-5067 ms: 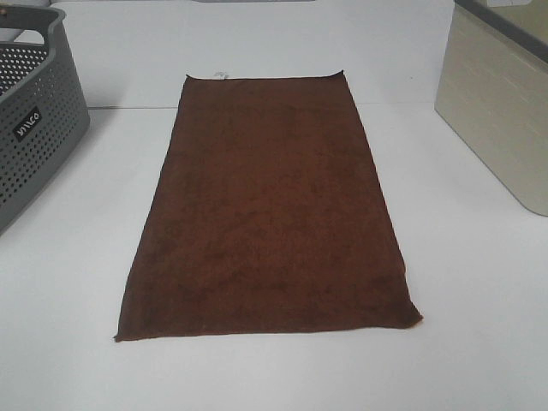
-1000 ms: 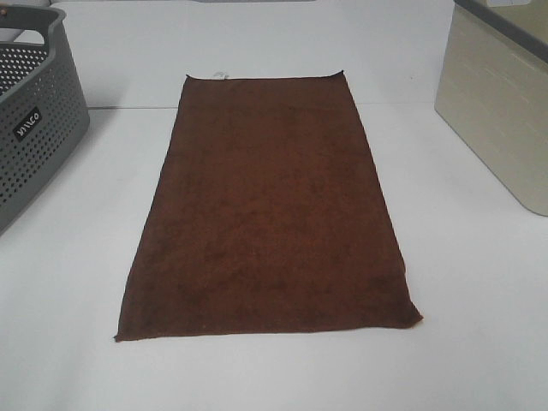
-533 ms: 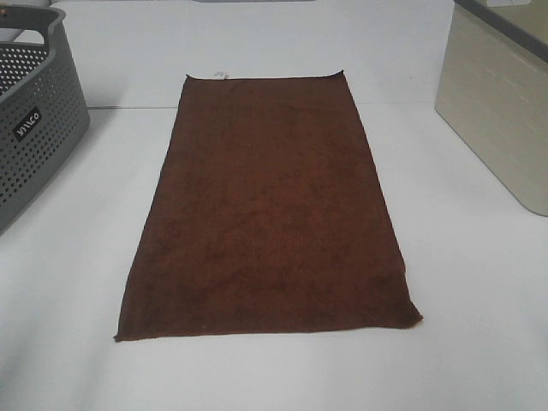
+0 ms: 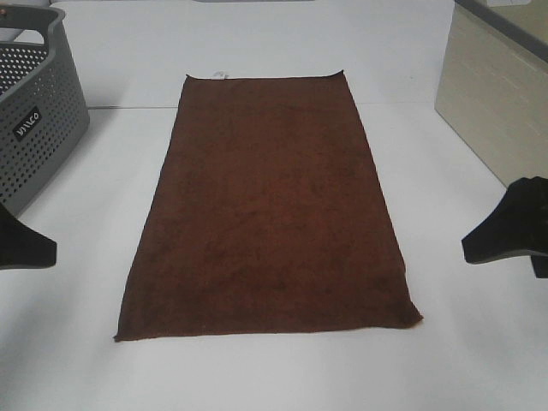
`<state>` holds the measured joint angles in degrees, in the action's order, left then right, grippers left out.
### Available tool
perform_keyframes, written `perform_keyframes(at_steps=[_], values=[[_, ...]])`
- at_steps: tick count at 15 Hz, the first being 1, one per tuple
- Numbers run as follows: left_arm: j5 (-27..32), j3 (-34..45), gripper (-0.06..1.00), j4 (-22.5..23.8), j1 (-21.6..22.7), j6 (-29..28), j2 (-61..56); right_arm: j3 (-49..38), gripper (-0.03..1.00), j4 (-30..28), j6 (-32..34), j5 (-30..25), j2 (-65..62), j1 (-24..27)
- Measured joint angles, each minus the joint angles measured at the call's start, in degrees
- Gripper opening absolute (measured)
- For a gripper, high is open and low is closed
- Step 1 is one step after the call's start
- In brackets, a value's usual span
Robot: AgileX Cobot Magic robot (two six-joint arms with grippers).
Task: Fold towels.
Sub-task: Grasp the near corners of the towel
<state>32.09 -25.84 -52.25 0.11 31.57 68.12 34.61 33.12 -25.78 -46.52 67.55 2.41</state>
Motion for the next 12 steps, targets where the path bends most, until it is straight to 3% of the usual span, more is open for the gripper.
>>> perform_keyframes(at_steps=[6,12], values=[[0.1,0.1,0.75,-21.5,0.0,23.8,18.0,0.1,0.79,11.3,-12.1,6.2,15.7,0.0],[1.0,-0.1,0.74,-34.2,0.0,39.0,28.2,0.1,0.79,18.0,-21.3,9.2,23.3,0.0]])
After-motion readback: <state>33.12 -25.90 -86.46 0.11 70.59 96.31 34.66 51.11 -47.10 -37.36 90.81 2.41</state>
